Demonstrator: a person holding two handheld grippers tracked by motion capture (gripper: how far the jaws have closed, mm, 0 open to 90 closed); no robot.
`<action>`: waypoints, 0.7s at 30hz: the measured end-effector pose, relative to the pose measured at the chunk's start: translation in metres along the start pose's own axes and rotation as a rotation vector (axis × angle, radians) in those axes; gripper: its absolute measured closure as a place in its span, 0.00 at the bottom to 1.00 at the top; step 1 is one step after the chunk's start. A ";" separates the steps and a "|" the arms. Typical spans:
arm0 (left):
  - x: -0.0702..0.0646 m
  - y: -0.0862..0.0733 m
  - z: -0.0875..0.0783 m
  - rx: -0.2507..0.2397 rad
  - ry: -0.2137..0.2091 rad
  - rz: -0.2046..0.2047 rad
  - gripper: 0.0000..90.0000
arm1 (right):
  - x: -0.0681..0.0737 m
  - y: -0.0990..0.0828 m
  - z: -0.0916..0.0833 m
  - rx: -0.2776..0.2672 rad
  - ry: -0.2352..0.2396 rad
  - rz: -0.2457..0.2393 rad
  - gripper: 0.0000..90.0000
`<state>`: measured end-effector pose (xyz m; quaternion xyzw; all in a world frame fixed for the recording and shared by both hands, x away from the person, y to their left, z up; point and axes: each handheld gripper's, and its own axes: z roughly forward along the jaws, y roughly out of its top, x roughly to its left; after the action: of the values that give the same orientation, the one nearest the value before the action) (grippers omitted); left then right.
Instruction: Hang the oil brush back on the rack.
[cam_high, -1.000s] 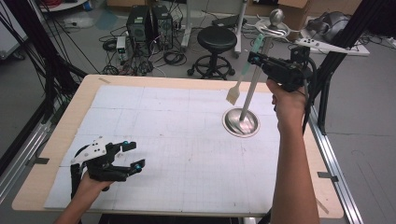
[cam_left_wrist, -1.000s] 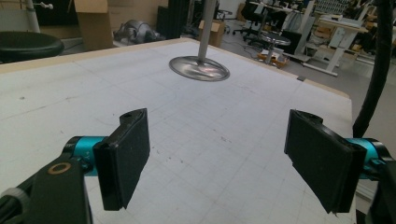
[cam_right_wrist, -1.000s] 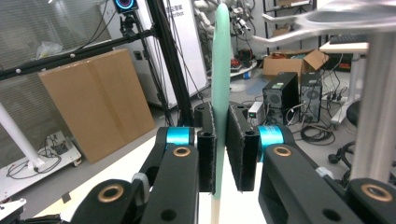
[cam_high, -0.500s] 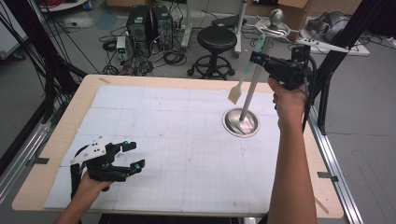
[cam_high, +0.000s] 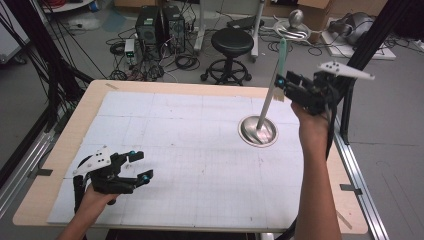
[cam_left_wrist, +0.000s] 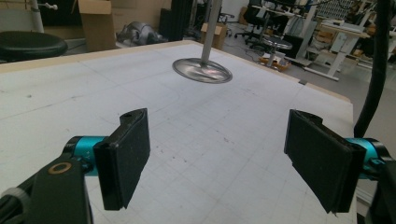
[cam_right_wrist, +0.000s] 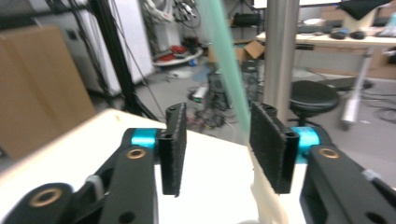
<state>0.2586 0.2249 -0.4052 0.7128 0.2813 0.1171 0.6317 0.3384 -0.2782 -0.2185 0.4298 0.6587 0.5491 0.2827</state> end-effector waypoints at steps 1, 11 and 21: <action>0.001 0.000 0.000 -0.004 0.005 -0.006 0.25 | 0.001 -0.010 -0.005 0.009 -0.009 -0.014 0.54; 0.005 0.000 -0.002 -0.009 0.031 -0.011 0.25 | -0.007 -0.109 -0.039 0.056 0.033 0.052 0.31; 0.012 -0.001 -0.004 -0.014 0.063 0.033 0.25 | 0.008 -0.174 -0.061 0.024 0.012 0.039 0.21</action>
<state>0.2660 0.2351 -0.4078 0.7089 0.2886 0.1519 0.6253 0.2383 -0.3057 -0.3718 0.4425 0.6584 0.5492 0.2628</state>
